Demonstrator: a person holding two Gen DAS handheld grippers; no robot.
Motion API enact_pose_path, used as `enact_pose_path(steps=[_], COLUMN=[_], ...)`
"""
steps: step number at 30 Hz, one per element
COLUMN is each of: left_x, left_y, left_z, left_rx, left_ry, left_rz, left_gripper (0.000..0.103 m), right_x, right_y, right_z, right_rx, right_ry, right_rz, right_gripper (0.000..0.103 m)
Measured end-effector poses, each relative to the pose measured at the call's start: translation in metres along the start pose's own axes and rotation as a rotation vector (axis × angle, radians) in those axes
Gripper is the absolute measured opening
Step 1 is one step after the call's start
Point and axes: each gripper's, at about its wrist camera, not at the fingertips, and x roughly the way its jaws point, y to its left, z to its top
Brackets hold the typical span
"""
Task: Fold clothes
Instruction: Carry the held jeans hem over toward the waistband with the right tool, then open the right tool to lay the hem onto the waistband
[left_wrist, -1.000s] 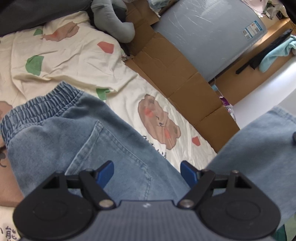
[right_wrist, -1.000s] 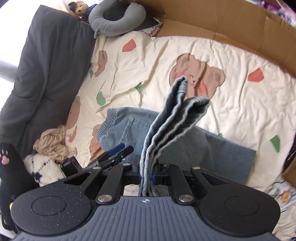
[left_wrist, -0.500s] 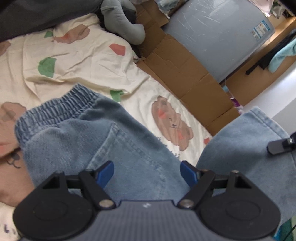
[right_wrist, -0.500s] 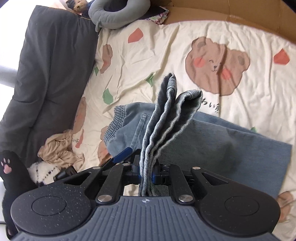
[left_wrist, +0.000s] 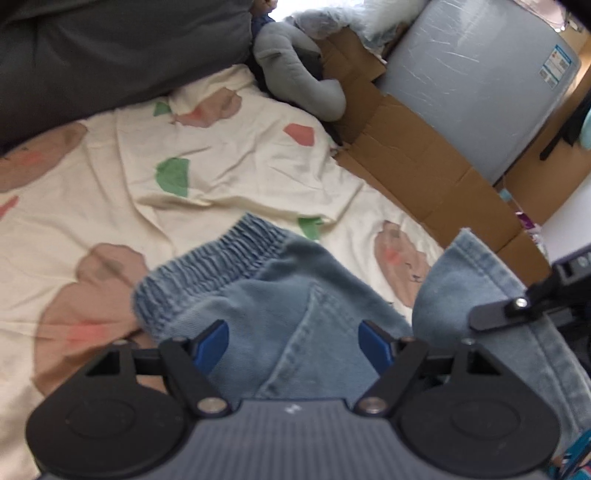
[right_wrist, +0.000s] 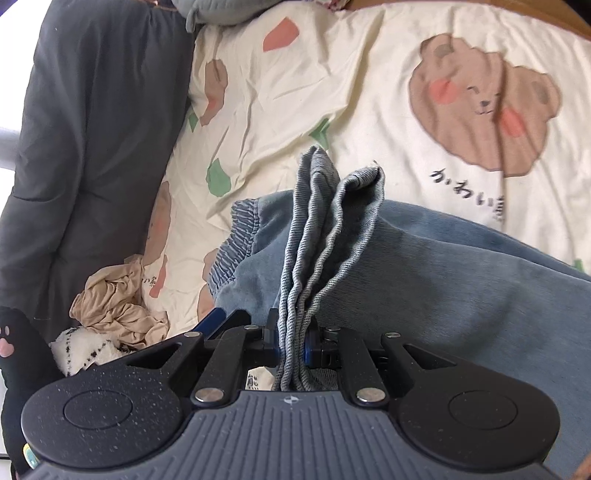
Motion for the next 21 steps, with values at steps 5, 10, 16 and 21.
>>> enact_pose_path(steps=[5, 10, 16, 21], left_x=[-0.007, -0.011, -0.015, -0.020], left_y=[0.010, 0.015, 0.018, 0.015], left_z=[-0.002, -0.005, -0.003, 0.000], left_rx=[-0.011, -0.018, -0.040, -0.059], left_ry=[-0.007, -0.006, -0.033, -0.051], left_rz=[0.057, 0.087, 0.136, 0.151], left_gripper=[0.078, 0.078, 0.077, 0.077], right_x=[0.038, 0.069, 0.091, 0.084], right_y=[0.000, -0.005, 0.011, 0.026], right_z=[0.005, 0.005, 0.006, 0.022], right_rx=[0.017, 0.072, 0.013, -0.019], right_ry=[0.023, 0.055, 0.123, 0.139], right_rz=[0.006, 0.019, -0.008, 0.025], right_gripper=[0.013, 0.023, 0.044, 0.052])
